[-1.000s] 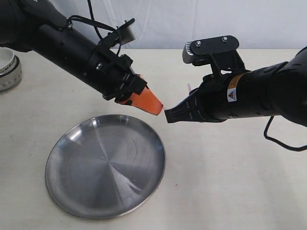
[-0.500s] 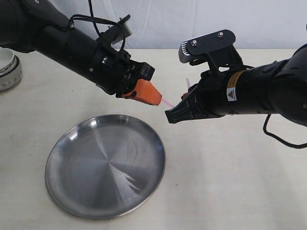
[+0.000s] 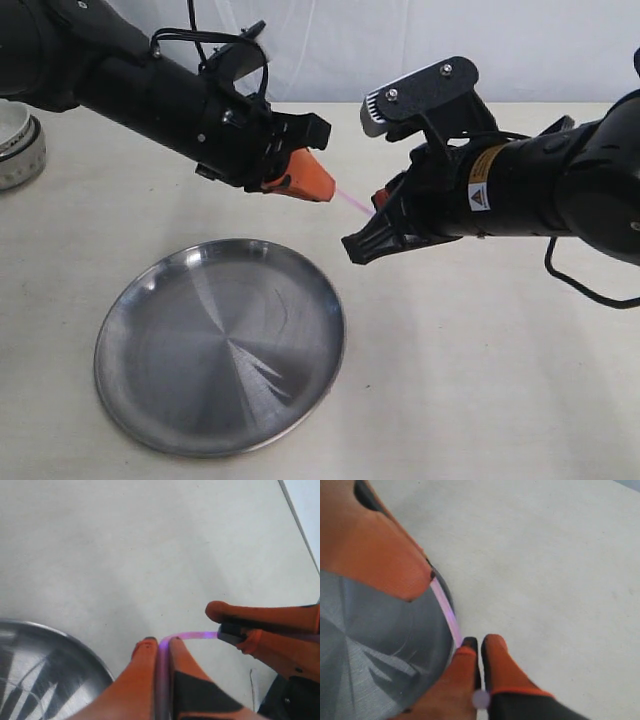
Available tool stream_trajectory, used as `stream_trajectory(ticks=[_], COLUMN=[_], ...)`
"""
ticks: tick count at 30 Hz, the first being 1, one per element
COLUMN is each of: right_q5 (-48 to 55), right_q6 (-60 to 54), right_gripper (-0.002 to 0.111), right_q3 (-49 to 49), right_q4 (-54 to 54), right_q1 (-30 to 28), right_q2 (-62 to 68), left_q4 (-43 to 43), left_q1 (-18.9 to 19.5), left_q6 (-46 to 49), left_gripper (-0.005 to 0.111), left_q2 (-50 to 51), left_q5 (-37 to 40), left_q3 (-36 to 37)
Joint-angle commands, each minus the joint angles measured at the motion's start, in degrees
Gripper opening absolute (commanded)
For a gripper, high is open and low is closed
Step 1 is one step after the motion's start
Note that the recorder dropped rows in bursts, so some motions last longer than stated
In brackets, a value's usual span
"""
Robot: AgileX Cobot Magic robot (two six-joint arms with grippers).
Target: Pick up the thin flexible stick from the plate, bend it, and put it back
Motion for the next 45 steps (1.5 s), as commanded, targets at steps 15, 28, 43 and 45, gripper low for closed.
stream_trajectory(ticks=[15, 28, 43, 45], right_q5=[4.86, 5.98, 4.34, 3.17], right_q6=[-6.28, -6.47, 0.3, 0.59], right_gripper=[-0.001, -0.001, -0.001, -0.001], right_q3=[0.38, 0.38, 0.38, 0.38], right_q4=[-0.68, -1.54, -1.86, -1.86], right_q1=[2.18, 6.98, 8.0, 8.0], right_q2=[0.13, 0.13, -0.2, -0.64], left_q4=[10.56, 21.03, 22.3, 23.15], left_q1=[-2.41, -2.41, -2.41, -2.41], left_q6=[-8.97, -16.47, -18.27, -19.82], left_gripper=[0.0, 0.0, 0.0, 0.0], left_q2=[0.09, 0.09, 0.09, 0.09], left_q5=[-11.43, -9.25, -9.31, -9.31], left_q3=[-0.61, -0.61, -0.61, -0.61])
